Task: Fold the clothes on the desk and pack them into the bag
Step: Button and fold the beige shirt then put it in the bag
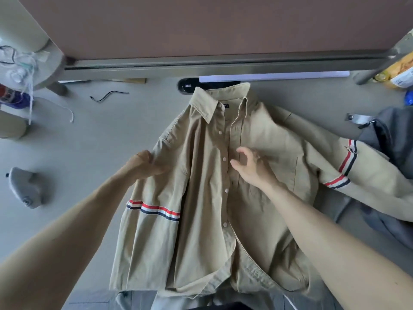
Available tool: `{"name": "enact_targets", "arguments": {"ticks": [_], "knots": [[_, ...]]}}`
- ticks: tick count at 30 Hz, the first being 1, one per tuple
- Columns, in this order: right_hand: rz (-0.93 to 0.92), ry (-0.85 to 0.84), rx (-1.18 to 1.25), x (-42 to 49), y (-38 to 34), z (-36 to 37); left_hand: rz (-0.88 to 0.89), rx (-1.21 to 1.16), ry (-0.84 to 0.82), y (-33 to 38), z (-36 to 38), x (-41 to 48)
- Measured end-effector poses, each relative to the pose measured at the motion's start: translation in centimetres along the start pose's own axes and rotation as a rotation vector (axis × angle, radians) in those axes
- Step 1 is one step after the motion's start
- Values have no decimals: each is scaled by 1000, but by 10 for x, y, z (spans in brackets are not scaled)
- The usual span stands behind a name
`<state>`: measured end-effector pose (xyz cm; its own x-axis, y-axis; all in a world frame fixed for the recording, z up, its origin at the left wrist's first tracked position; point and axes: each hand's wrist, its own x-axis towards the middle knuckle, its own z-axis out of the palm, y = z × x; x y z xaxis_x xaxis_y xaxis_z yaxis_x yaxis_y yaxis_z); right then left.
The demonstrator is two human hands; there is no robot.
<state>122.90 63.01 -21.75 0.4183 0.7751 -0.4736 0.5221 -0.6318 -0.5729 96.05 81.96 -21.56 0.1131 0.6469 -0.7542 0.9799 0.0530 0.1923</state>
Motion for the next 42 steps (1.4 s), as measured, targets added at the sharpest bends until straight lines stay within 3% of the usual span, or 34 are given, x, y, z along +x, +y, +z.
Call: {"name": "enact_targets", "arguments": {"ticks": [3, 10, 16, 19, 22, 24, 26, 29, 34, 38, 42], "knots": [[-42, -3, -29, -7, 0, 14, 60, -11, 2, -24, -5, 1], [-42, -44, -172, -1, 8, 30, 288, 200, 363, -36, -61, 23], [-100, -18, -363, 0, 17, 29, 314, 417, 545, -19, -103, 36], [-96, -19, -381, 2, 14, 29, 287, 345, 640, -7, -109, 35], [-69, 26, -212, -5, 2, 27, 468, 167, 703, 10, -82, 15], [-63, 186, -180, -19, -3, 29, 595, 125, 594, 24, -41, -12], [2, 272, -253, -38, -7, 38, 645, 116, 331, 36, 6, -36], [155, 139, -225, -55, -13, 54, 651, 64, 70, 51, 61, -41], [248, 209, -213, -48, -19, 65, 691, 44, 29, 67, 88, -23], [299, 229, -19, -49, -28, 67, 646, 257, -52, 80, 84, -7], [286, 233, -107, -47, -32, 66, 667, 400, -82, 88, 84, 1]]}}
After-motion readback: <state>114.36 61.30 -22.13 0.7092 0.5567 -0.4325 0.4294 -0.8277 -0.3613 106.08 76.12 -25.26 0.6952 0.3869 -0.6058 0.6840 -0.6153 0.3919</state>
